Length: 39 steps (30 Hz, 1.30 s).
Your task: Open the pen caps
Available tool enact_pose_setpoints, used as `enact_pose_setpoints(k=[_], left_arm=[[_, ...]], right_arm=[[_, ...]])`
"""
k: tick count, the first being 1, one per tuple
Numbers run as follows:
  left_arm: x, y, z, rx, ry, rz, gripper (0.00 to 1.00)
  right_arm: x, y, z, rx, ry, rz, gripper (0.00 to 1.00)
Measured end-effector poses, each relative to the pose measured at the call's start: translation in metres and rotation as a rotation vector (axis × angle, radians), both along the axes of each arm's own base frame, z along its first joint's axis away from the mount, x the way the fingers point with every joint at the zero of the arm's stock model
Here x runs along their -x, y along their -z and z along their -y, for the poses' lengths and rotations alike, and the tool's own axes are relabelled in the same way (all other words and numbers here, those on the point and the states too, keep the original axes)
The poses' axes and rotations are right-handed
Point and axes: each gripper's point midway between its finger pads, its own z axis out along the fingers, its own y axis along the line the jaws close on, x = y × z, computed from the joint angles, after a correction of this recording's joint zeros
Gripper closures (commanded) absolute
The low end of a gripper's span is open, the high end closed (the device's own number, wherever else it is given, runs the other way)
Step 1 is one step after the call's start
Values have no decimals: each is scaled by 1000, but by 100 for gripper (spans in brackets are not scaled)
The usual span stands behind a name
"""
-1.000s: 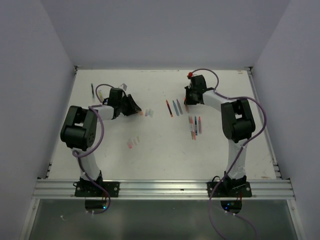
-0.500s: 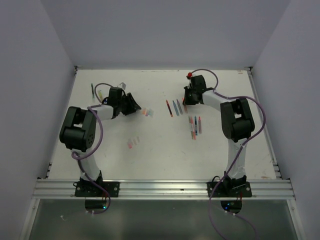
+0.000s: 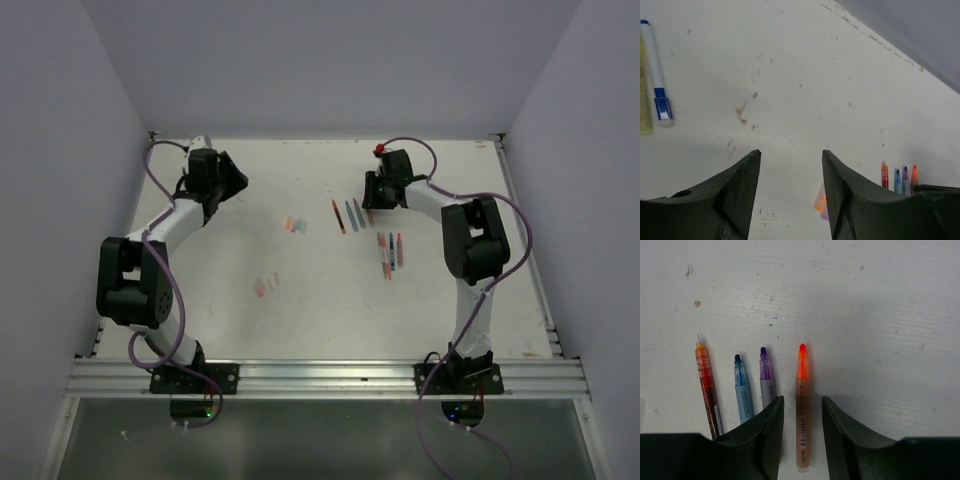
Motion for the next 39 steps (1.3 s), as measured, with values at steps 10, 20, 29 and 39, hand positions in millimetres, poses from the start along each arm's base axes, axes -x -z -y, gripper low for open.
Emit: enact_pose_setpoints(k=[10,20,29,39], left_arm=[[-21,-11,-72,-136,-213,-29,44],[-56,17,-157,-153,-338,-109,55],[-43,66,-198,-163,-405,-248,57],[-42,74,-194,-164,-397,-263,60]], right_arm=[[-5,-62,-9,-66,-13,112,58],[-6,-90,-22,-134,-49,166,58],[-5,-93,-29,-170,-70,166,58],[-6,-95,-30,-180,-72,170,58]])
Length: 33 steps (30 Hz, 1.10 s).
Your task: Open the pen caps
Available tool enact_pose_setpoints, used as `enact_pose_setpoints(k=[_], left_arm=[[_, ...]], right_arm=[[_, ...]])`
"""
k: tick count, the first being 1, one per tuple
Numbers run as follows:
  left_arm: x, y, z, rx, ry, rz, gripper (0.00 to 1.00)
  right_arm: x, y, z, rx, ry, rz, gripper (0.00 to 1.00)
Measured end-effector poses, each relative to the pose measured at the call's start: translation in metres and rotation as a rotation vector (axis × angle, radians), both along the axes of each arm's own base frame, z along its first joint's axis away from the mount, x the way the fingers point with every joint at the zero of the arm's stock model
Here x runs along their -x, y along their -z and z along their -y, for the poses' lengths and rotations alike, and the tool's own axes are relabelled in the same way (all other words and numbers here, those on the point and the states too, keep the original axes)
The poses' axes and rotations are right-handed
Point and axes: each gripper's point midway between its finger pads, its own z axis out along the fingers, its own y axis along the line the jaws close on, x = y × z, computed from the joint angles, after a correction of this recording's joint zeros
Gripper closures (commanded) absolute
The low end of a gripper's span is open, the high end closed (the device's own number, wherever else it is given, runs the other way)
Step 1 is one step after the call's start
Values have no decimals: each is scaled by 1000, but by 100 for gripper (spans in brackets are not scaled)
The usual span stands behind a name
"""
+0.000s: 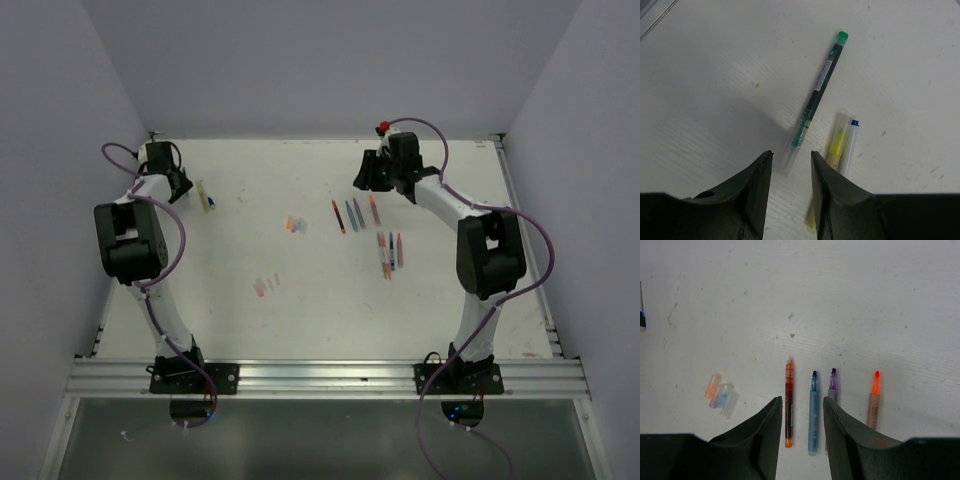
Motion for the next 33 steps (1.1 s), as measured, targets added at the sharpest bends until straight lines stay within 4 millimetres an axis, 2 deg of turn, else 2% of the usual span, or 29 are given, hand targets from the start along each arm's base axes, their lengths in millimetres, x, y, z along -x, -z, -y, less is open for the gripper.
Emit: enact_pose_setpoints(k=[11,15,18,24,27,33], left_arm=[[11,30,3,10,4,-67,61],[10,30,1,-3,0,-64,62],[10,31,0,-10,-4,-67,66],[9,32,-5,-31,-11,-66,81],[8,32,-6,-42,-4,-65,100],[13,30,-5,-51,-6,-55,100]], right_arm=[[-1,-2,-2,-15,0,3,58],[-1,-3,-3,-19,0,6,58],[-1,-2,-3,-19,0,4,58],[1,1,-2,-17,0,-2,58],[1,2,-2,-16,0,-5,58],[2,3,-2,-16,0,-7,58]])
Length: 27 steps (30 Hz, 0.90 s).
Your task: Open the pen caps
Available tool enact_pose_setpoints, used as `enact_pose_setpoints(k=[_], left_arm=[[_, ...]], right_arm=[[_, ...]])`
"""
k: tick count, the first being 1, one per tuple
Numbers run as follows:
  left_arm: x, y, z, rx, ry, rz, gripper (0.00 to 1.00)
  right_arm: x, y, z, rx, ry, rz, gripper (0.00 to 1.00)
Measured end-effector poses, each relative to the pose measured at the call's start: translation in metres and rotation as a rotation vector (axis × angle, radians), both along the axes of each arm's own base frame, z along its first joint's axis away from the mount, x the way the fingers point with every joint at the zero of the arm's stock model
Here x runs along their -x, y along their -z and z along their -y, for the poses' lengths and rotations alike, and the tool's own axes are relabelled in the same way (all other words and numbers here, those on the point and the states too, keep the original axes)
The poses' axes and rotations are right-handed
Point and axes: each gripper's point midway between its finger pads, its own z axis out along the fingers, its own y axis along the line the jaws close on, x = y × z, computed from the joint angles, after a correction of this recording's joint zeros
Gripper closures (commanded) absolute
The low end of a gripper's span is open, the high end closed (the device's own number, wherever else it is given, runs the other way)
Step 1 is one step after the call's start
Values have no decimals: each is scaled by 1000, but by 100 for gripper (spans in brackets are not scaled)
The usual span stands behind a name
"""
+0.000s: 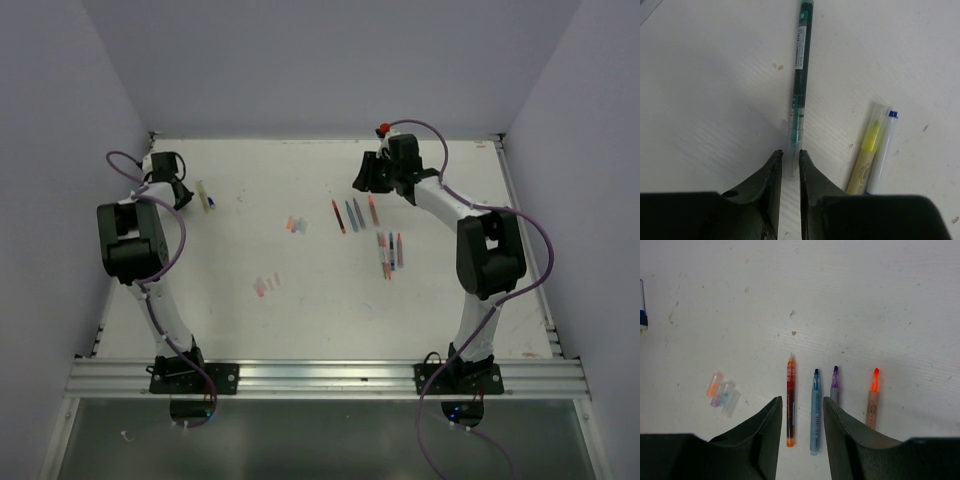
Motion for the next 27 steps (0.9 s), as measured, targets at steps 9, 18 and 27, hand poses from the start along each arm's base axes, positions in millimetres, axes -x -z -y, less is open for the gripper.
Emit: enact_pose_setpoints(k=[9,18,27], left_arm=[[27,-83,64,-13,87,138,100],[64,-168,230,192,542,471,100],[125,-107,310,346,838,372,100]], right_arm=[[14,4,-25,-11,-42,-20,58],[47,-2,-78,-191,-164,-88,50],[51,-36,-117,-438,-209,-90,49]])
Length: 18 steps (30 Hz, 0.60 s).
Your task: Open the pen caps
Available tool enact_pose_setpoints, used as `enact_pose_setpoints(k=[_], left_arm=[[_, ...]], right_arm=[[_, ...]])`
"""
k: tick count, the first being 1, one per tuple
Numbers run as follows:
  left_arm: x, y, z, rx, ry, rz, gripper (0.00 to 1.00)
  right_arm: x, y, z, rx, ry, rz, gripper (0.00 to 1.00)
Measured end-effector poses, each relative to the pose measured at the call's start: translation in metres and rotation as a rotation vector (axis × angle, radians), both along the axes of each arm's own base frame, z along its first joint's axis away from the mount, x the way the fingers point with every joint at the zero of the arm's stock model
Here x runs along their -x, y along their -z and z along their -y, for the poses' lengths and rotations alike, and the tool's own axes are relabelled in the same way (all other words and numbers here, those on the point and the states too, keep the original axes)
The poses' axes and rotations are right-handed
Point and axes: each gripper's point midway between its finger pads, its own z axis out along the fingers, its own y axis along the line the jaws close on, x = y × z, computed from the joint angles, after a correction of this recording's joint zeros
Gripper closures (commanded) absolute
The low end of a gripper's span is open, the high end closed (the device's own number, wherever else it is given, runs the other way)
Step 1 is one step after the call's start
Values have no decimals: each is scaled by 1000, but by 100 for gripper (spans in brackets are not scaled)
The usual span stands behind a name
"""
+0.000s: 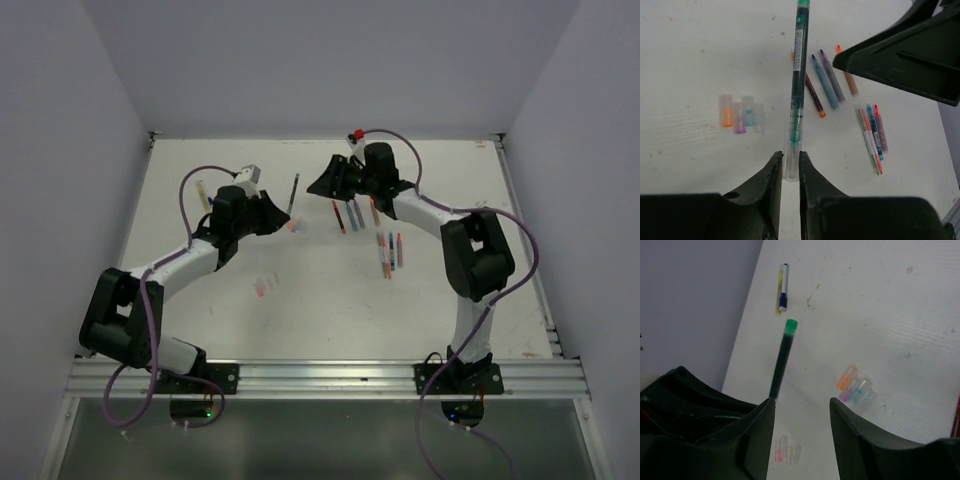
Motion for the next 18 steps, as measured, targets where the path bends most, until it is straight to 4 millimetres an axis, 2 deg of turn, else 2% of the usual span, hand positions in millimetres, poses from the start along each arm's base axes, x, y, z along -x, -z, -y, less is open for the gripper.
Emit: enact_pose_setpoints(k=[3,9,12,13,15,17,18], left_arm=[[6,-5,18,18,56,23,100],[8,-14,30,37,92,60,100],[9,-14,32,37,97,59,100],[9,-13,32,36,99,57,100],[10,-7,33,30,104,44,97],[10,-5,33,27,106,42,88],[9,-5,33,27,105,42,79]], right_arm=[[1,-3,-19,-40,-19,-2,49],[9,12,-43,-65,-50,-48,53],[10,16,-47,-78,-60,-62,78],[11,16,-48,-84,-64,-68,97],[12,10,-52,-109,-70,-73,100],[12,8,-53,-118,-72,-68,100],[11,8,-54,-122,-72,-69,100]])
